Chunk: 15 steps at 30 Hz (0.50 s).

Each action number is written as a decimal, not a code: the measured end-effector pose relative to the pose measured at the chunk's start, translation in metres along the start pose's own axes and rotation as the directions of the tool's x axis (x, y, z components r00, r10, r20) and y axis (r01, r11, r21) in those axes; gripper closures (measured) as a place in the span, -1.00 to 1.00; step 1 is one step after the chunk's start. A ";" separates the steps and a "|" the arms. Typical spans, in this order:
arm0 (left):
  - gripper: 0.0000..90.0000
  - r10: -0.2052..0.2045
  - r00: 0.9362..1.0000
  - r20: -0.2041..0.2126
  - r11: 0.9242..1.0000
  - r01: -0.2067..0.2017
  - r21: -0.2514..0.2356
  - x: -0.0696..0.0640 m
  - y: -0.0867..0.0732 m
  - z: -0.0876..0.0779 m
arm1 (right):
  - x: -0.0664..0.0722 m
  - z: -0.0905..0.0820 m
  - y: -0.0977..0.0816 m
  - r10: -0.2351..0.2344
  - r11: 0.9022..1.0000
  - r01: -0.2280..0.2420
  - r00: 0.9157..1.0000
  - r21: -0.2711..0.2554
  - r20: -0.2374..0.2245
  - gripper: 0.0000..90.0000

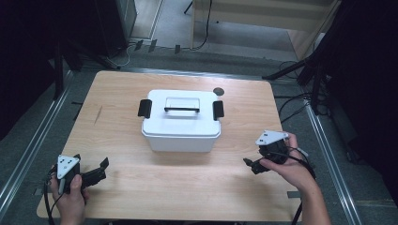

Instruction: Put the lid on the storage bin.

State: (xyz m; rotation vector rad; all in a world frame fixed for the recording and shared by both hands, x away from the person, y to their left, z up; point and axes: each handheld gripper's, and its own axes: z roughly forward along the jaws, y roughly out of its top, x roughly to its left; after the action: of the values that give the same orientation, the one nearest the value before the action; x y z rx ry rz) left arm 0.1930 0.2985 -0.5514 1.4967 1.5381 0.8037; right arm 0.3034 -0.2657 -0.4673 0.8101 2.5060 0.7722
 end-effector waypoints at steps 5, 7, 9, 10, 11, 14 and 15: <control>-1.00 -0.001 1.000 0.002 1.000 0.001 -0.003 0.000 0.000 0.000 | -0.002 -0.003 -0.027 0.074 0.996 -0.072 0.996 -0.052 0.045 -1.00; -1.00 0.002 1.000 0.001 1.000 -0.002 -0.003 0.000 0.000 0.000 | -0.002 -0.004 -0.035 0.102 0.992 -0.098 0.994 -0.075 0.049 -1.00; -1.00 0.004 1.000 0.001 1.000 -0.004 -0.003 0.000 0.000 0.000 | -0.001 -0.005 -0.045 0.127 0.988 -0.122 0.991 -0.091 0.051 -1.00; -1.00 0.005 1.000 0.001 1.000 -0.005 -0.003 0.000 0.000 0.000 | -0.001 -0.005 -0.050 0.140 0.986 -0.135 0.989 -0.098 0.053 -1.00; -1.00 0.004 1.000 0.000 1.000 -0.004 -0.004 0.000 0.000 0.000 | 0.000 -0.005 -0.056 0.156 0.983 -0.150 0.986 -0.107 0.057 -1.00; -1.00 0.002 1.000 -0.001 1.000 -0.002 -0.006 0.000 0.000 0.000 | 0.001 -0.005 -0.069 0.187 0.976 -0.177 0.980 -0.124 0.071 -1.00; -1.00 0.002 1.000 -0.001 1.000 -0.002 -0.006 0.000 0.000 0.000 | 0.002 -0.005 -0.074 0.197 0.974 -0.187 0.977 -0.128 0.076 -1.00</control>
State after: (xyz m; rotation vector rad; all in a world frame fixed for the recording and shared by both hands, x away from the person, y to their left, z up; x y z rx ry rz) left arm 0.1924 0.2987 -0.5515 1.4940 1.5335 0.8097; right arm 0.2688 -0.3161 -0.5086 1.0317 2.3024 0.9200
